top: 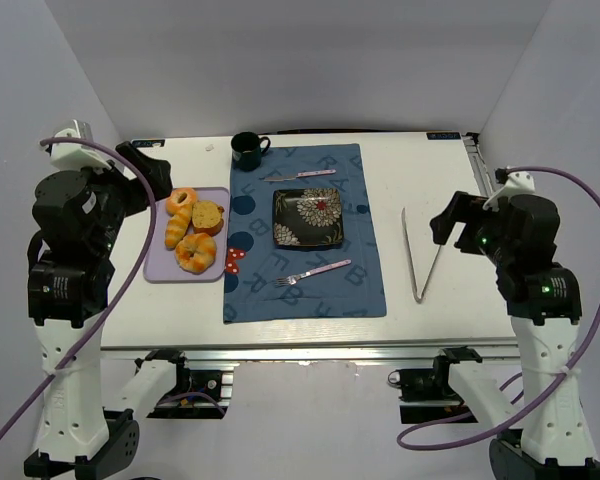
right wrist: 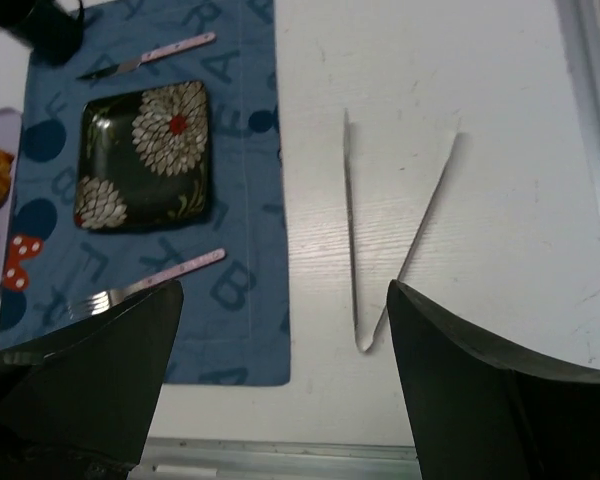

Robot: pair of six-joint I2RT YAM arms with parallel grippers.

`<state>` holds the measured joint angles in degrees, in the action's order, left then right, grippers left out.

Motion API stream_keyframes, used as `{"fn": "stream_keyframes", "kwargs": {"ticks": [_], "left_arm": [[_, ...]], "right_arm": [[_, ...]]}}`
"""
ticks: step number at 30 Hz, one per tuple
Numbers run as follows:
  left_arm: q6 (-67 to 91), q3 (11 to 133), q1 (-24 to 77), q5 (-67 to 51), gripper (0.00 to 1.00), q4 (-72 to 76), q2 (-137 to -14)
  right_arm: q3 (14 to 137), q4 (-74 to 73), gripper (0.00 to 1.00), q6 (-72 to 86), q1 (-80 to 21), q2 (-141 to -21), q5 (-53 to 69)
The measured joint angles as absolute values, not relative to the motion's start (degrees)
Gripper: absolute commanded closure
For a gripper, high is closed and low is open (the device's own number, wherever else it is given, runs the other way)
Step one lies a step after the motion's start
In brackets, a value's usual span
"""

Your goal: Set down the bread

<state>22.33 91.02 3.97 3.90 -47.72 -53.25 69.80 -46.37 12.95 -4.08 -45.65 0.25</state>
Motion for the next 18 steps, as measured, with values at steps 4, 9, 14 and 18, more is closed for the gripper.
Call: {"fn": "stream_keyframes", "kwargs": {"ticks": [4, 9, 14, 18], "left_arm": [[24.0, 88.6, 4.0, 3.7, 0.02, -47.4, -52.4], [25.3, 86.9, 4.0, 3.1, 0.02, -47.5, -54.1], [25.5, 85.2, 4.0, 3.5, 0.02, -47.8, -55.0], [25.5, 84.7, 4.0, 4.3, 0.02, -47.9, -53.9]], "right_arm": [[68.9, -47.5, 0.11, 14.1, -4.1, -47.9, 1.5], [61.7, -47.1, 0.11, 17.6, -4.1, -58.9, -2.0], [54.5, -45.2, 0.11, 18.5, -4.1, -67.9, -3.8], [52.8, -42.0, 0.11, 18.0, -4.1, -69.2, -4.6]]}}
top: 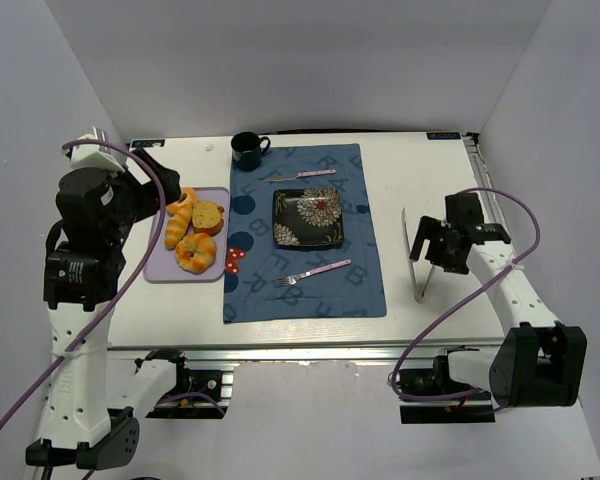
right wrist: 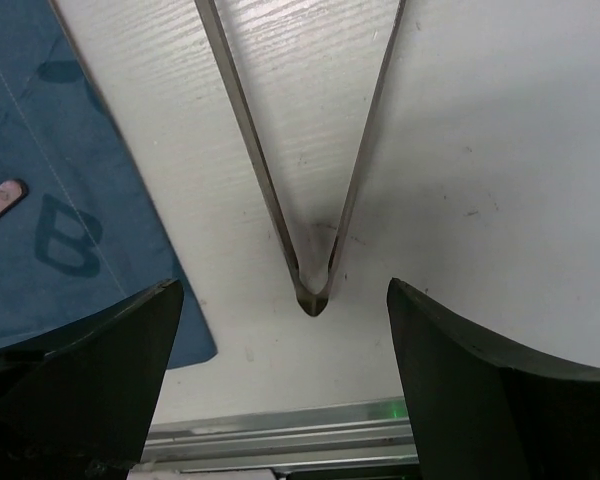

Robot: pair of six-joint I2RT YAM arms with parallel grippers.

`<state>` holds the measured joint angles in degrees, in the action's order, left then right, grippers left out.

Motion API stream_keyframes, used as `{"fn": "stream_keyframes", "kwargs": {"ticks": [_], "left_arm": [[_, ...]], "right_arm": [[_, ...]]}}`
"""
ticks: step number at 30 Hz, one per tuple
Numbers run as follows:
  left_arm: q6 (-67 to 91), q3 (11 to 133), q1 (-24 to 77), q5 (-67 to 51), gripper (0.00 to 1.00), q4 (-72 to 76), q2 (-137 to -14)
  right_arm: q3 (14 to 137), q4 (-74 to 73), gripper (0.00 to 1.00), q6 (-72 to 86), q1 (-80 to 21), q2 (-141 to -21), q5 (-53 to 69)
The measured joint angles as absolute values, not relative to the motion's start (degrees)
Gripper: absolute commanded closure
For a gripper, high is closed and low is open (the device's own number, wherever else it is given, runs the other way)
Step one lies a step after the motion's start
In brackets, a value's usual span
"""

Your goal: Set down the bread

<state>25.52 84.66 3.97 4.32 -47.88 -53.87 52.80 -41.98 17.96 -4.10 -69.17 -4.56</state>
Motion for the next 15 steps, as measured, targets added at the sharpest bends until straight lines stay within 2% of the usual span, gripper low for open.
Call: {"fn": "stream_keyframes", "kwargs": {"ticks": [15], "left_arm": [[24.3, 84.5, 4.0, 5.6, 0.02, -48.1, -54.3]], "right_arm": [[47.2, -28.4, 0.11, 13.0, -4.1, -80.8, -7.6]]}}
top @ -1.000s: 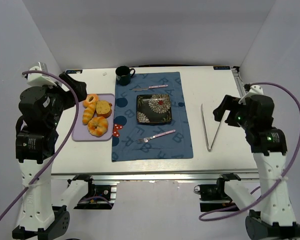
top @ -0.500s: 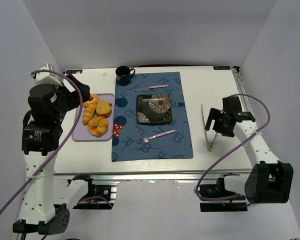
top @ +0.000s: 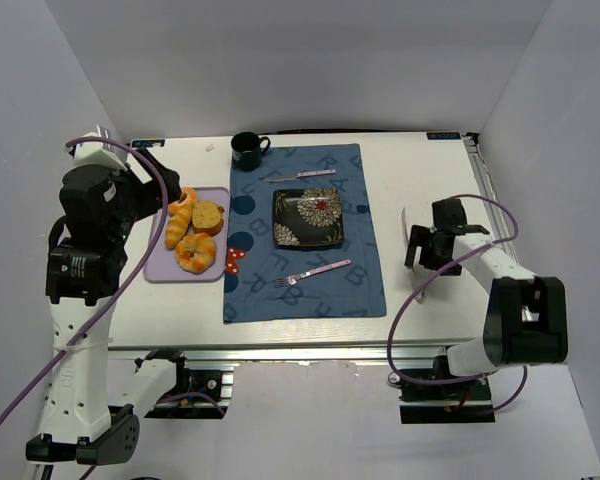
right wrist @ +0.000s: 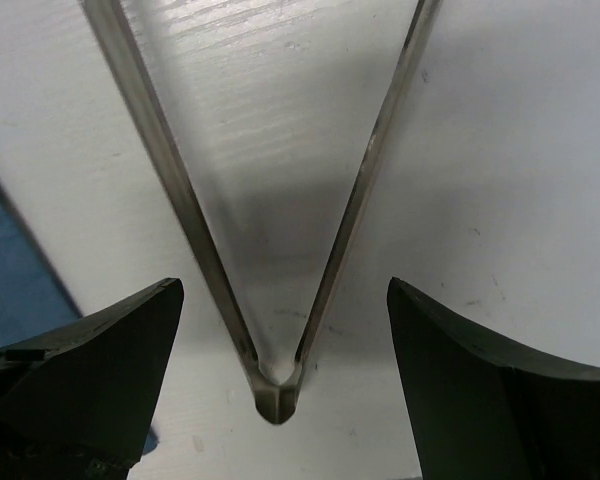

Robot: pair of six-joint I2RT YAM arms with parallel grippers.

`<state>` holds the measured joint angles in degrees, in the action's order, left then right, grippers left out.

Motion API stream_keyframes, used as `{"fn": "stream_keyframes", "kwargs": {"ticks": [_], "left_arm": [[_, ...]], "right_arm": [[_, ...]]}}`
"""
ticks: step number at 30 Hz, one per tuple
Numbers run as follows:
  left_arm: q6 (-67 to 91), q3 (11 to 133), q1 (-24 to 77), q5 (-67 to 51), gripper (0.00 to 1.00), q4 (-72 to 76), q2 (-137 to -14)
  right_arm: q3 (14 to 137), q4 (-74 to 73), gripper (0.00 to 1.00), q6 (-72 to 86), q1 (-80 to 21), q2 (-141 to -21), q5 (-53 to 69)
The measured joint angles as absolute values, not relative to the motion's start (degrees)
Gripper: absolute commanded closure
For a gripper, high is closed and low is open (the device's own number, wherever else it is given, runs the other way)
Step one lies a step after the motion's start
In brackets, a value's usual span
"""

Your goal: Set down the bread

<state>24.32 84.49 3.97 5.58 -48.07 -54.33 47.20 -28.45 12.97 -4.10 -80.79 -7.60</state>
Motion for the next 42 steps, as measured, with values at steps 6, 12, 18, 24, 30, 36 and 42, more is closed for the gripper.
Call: {"fn": "stream_keyframes", "kwargs": {"ticks": [6, 12, 18, 24, 30, 36, 42], "left_arm": [[23.7, 84.5, 4.0, 5.7, 0.02, -48.8, -55.1], [23.0, 84.5, 4.0, 6.6, 0.02, -50.2, -55.7], [22.8, 84.5, 4.0, 7.1, 0.02, -51.1, -55.7], [22.5, 84.5, 4.0, 7.2, 0.02, -51.6, -55.7], [22.3, 85.0, 4.0, 7.7, 0.02, -52.4, -55.8], [21.5, 87.2, 4.0, 8.7, 0.02, -52.3, -55.9], [20.4, 90.7, 4.0, 10.1, 0.02, -52.3, -57.1]], "right_arm": [[48.4, -25.2, 0.11, 13.0, -4.1, -88.6, -8.6], [52.2, -25.5, 0.11, 13.3, -4.1, -92.9, -9.1], [54.2, -25.5, 0.13, 13.6, -4.1, -94.8, -9.1], [54.6, -24.2, 0.46, 13.4, -4.1, -95.3, -8.9], [55.8, -24.8, 0.5, 13.7, -4.1, -95.0, -9.6], [63.2, -32.9, 0.52, 14.2, -4.4, -84.5, -10.2], [76.2, -38.9, 0.52, 16.3, -14.9, -75.6, -9.9]]}}
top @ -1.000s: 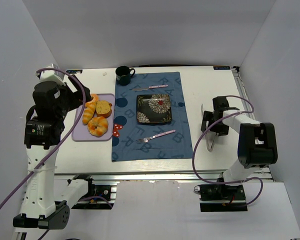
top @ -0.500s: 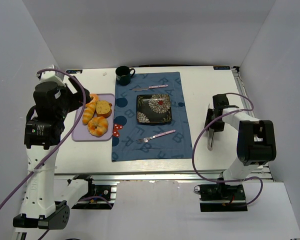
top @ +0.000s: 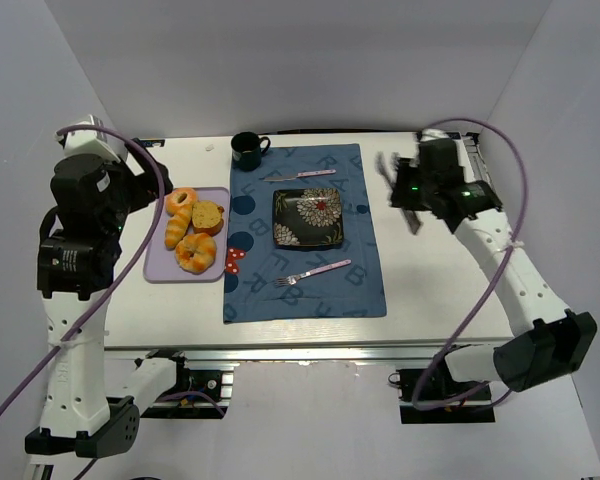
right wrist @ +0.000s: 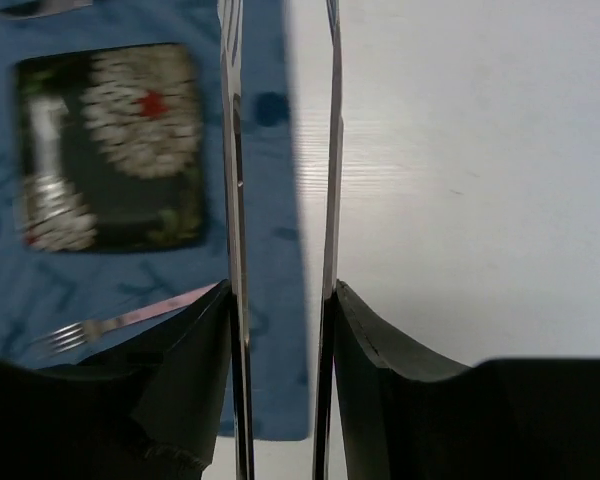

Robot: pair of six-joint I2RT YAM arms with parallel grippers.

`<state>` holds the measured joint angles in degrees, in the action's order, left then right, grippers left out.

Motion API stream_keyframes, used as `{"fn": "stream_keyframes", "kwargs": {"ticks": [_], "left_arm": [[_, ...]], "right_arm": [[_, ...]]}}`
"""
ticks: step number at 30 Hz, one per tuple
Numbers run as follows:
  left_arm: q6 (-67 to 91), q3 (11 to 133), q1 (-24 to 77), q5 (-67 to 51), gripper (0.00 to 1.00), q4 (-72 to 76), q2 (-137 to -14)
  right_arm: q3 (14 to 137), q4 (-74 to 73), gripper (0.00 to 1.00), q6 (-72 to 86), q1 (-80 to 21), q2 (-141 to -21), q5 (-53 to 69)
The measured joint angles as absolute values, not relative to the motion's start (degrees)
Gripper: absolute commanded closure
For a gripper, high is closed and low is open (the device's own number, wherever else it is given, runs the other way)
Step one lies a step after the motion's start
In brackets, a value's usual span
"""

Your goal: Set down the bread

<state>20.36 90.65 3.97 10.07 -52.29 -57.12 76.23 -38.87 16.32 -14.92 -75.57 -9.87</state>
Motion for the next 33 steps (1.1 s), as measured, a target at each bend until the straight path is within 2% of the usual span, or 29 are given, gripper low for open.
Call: {"fn": "stream_keyframes", "kwargs": {"ticks": [7, 15, 20, 33], "left_arm": [[20.0, 98.9, 4.0, 12.5, 0.02, -54.7, -60.0], [19.9, 112.0, 4.0, 22.8, 0.02, -56.6, -57.6], [19.7, 115.4, 4.0, 25.9, 0.02, -59.1, -53.9], [20.0, 113.7, 4.0, 26.4, 0.02, -63.0, -54.2]], "right_arm": [[90.8, -42.7, 0.56, 21.0, -39.1, -86.6, -8.5], [112.6, -44.1, 0.54, 22.1, -53.8, -109.7, -5.0], [122.9, -43.7, 0.5, 21.9, -59.8, -121.4, -2.3], [119.9, -43.0, 0.43, 21.0, -62.0, -123.7, -1.5]]}}
